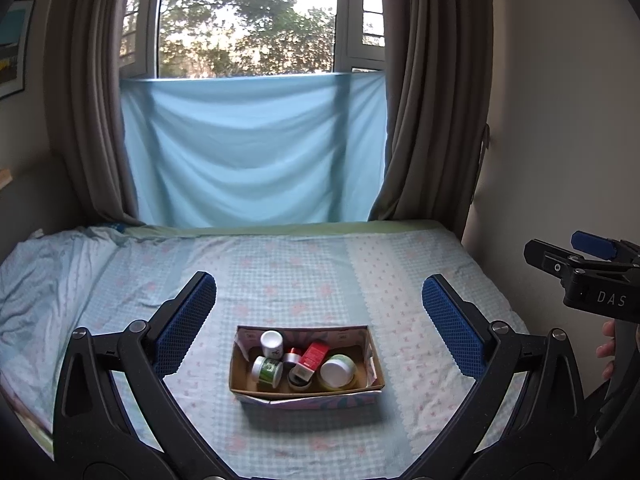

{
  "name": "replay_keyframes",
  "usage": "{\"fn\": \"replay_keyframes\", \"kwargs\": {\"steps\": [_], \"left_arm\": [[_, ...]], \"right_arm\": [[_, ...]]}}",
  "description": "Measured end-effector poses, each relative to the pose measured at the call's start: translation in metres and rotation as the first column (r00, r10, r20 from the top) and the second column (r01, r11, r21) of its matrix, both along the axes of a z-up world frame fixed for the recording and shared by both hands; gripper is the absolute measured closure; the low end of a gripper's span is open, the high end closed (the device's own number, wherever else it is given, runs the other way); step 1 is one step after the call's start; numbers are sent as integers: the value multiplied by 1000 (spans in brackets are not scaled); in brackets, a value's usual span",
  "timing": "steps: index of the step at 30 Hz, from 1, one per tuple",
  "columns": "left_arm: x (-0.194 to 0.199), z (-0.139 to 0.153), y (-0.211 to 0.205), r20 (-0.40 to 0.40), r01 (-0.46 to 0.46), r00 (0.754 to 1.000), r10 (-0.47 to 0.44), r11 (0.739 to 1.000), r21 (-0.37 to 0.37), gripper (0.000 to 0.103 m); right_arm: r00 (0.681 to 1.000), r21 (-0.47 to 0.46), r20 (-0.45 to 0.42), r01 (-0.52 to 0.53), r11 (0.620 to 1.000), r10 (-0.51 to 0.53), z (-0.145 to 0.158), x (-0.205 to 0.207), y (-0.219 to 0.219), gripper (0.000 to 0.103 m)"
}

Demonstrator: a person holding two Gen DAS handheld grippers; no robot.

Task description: Organize rigid objects

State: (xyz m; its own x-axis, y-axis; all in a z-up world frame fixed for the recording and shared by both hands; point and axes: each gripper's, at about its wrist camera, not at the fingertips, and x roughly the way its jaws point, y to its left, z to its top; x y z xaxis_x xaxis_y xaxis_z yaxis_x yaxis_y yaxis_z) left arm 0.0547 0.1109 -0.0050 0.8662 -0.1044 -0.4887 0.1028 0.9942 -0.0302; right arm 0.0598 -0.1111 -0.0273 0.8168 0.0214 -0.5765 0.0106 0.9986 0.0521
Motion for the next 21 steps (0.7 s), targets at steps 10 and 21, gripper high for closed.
{"fn": "replay_keyframes", "kwargs": {"steps": [10,21], "left_arm": [[0,5,-3,35,-12,999,11,999,29,0],[-5,11,-9,112,-17,994,11,998,52,0]], "right_arm": [[1000,1,1,11,1000,-11,1,4,1,7],[1000,1,11,14,1000,-14,0,6,2,7]]}}
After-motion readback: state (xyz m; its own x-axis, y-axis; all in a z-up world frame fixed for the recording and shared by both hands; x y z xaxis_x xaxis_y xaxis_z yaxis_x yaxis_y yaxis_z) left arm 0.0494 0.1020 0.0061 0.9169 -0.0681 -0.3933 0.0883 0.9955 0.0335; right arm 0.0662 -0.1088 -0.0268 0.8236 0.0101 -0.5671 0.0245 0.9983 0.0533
